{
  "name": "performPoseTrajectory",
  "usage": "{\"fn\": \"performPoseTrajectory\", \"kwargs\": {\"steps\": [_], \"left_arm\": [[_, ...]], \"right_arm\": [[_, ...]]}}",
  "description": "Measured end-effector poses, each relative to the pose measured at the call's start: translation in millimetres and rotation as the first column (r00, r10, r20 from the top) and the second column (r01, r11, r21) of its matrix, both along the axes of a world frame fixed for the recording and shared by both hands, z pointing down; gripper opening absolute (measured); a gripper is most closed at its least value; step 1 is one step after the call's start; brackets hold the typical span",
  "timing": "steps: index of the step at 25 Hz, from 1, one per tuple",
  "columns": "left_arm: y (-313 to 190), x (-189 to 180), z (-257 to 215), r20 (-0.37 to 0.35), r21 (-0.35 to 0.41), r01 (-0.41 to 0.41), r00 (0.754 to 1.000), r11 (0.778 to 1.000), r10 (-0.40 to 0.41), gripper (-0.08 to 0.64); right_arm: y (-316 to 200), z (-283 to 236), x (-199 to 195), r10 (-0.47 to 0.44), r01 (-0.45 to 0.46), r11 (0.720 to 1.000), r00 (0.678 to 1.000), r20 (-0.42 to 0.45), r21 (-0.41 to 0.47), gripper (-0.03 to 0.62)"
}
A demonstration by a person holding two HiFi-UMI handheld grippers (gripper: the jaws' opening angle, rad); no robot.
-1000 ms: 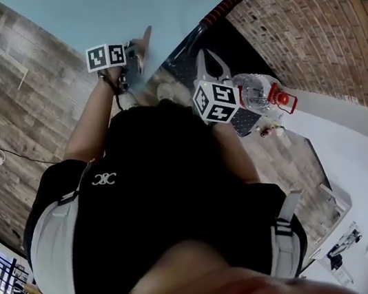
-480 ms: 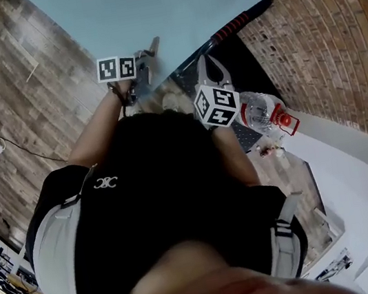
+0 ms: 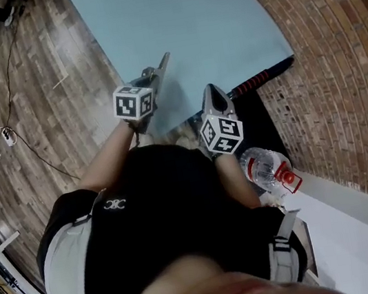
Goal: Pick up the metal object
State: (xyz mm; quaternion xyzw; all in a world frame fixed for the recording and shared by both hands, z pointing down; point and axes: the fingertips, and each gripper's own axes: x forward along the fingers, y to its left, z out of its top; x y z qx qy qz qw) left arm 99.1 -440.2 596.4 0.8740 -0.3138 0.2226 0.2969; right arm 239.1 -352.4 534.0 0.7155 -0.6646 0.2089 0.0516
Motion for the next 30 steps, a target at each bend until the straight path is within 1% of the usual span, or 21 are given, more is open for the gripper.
{"fn": "performPoseTrajectory", "kwargs": {"steps": [3,5,8,10,14,17,20,26,30], "left_arm": [[-12.3,-5.2,-29.6,0.005,0.097,0.031,0.999,0.995,-0.032,0.002],[-16.9,-6.8,-44.0,0.012,0.149,0.053,0.998,0.987,-0.055,0.002],[-20.1,-9.1,-57.5,0.036,0.214,0.074,0.996,0.974,-0.084,0.002],[-20.7,-11.9,-61.5,0.047,0.239,0.078,0.995,0.968,-0.092,0.002],[-20.9,-18.0,-68.2,0.042,0.252,0.079,0.995,0.965,-0.092,0.002],[-20.8,-16.3,-70.9,0.028,0.242,0.089,0.995,0.966,-0.098,0.002],[-19.3,-14.2,-68.4,0.035,0.237,0.089,0.994,0.968,-0.100,0.002],[-17.1,-10.7,-69.8,0.014,0.214,0.087,0.996,0.973,-0.092,0.002],[-15.8,-6.9,-71.2,0.014,0.212,0.080,0.996,0.974,-0.085,0.002]], "right_arm": [[-15.4,-11.5,-0.8,-0.010,0.008,0.999,0.999,0.031,0.053,0.013],[-19.7,-18.3,3.8,0.004,-0.007,0.997,0.999,0.044,0.080,0.012],[-21.8,-22.6,10.1,0.023,-0.025,0.996,0.999,0.035,0.080,0.012],[-23.2,-22.9,8.3,0.017,-0.019,0.997,0.999,0.034,0.074,0.011],[-27.4,-24.8,-4.6,-0.014,0.010,0.997,0.999,0.042,0.081,0.011],[-28.8,-25.6,-7.6,-0.032,0.029,0.996,0.999,0.041,0.082,0.011],[-26.1,-25.0,-8.6,-0.042,0.040,0.996,0.999,0.033,0.077,0.011],[-22.2,-28.0,-6.0,-0.029,0.027,0.996,0.999,0.022,0.083,0.011],[-20.1,-29.9,-3.8,-0.025,0.025,0.996,1.000,0.003,0.084,0.011]]}}
